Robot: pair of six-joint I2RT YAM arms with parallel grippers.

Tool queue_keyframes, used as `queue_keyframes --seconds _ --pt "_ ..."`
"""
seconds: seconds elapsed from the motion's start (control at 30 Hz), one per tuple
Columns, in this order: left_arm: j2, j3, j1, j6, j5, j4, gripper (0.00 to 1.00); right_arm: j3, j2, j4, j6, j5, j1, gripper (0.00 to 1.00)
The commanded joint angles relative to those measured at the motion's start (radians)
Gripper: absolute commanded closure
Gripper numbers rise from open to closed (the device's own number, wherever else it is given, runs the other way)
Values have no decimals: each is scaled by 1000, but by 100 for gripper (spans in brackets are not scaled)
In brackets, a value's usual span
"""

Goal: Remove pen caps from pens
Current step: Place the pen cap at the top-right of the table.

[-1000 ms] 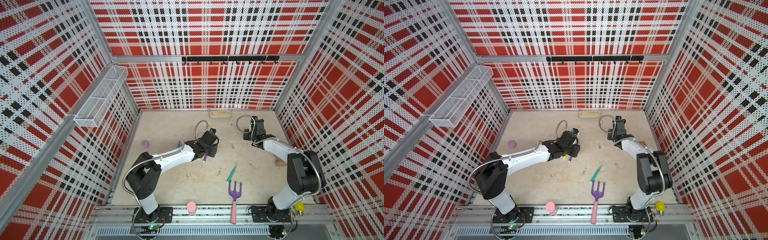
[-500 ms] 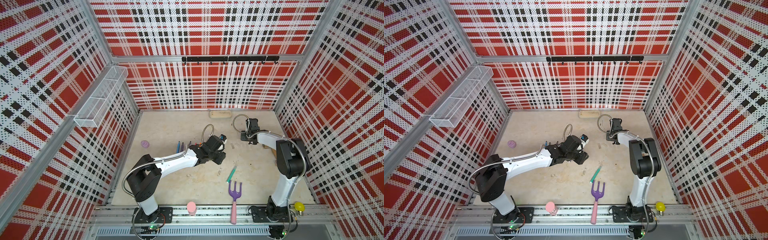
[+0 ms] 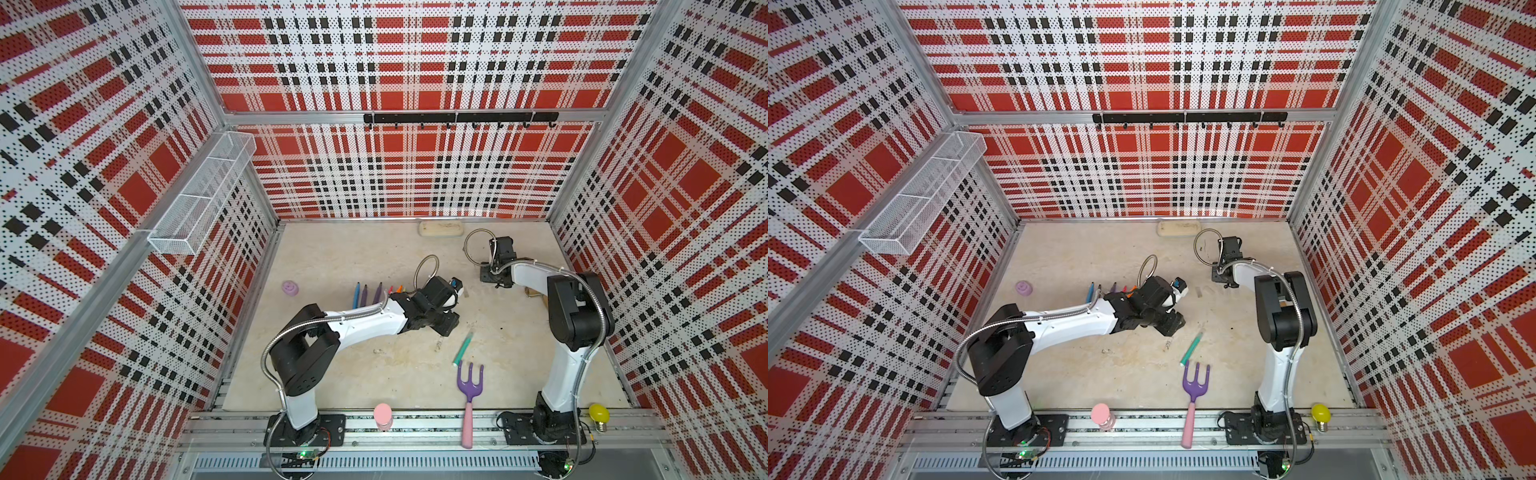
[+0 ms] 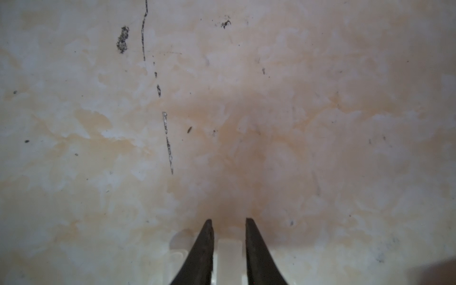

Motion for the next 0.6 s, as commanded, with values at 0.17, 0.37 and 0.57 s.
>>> queue_keyframes --seconds 0.17,0.37,0.57 --pt "43 50 -15 13 68 10 45 18 -8 13 -14 0 5 72" --pt "117 118 -56 34 59 -81 47 -20 -80 49 -21 -10 16 69" --pt "142 134 -96 23 -5 -167 47 -48 -141 71 -24 -10 25 67"
